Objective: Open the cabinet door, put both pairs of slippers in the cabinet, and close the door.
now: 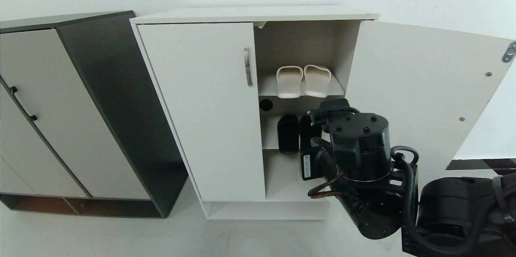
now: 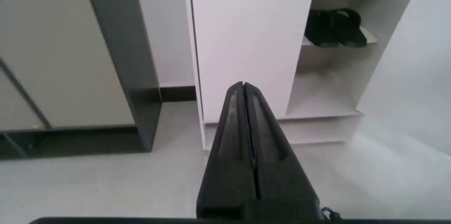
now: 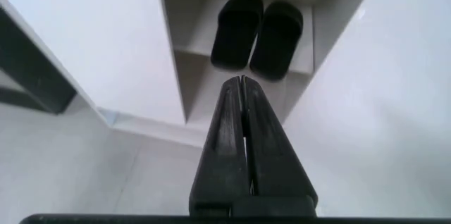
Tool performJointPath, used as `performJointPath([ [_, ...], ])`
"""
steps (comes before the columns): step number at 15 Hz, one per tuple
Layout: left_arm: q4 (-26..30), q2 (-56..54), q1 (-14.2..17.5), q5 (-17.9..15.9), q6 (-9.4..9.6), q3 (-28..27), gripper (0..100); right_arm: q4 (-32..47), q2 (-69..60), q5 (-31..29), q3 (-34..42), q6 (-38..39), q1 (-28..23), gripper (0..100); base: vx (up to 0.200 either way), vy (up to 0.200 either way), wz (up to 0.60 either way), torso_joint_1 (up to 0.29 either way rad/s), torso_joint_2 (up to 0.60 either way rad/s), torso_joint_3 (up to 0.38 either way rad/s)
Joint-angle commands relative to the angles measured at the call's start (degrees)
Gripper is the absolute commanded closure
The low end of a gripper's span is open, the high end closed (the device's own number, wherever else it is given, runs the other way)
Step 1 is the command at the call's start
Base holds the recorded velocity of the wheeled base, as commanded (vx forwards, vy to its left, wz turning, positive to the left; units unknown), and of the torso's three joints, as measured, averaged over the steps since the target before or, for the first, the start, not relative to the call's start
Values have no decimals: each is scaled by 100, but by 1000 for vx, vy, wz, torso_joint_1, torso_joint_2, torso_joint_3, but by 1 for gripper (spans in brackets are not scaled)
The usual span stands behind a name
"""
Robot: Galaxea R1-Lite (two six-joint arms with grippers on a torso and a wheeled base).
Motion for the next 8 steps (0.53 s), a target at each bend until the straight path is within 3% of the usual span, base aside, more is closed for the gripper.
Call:
performJointPath([
  [1,-2,7,1,1,0,0,100,-1,42,9,67,3,-7,100,0,0,0,0,0,0],
  [8,-2,7,1,1,0,0,100,-45,68,9,111,-14,-33,100,0,0,0,0,0,0],
])
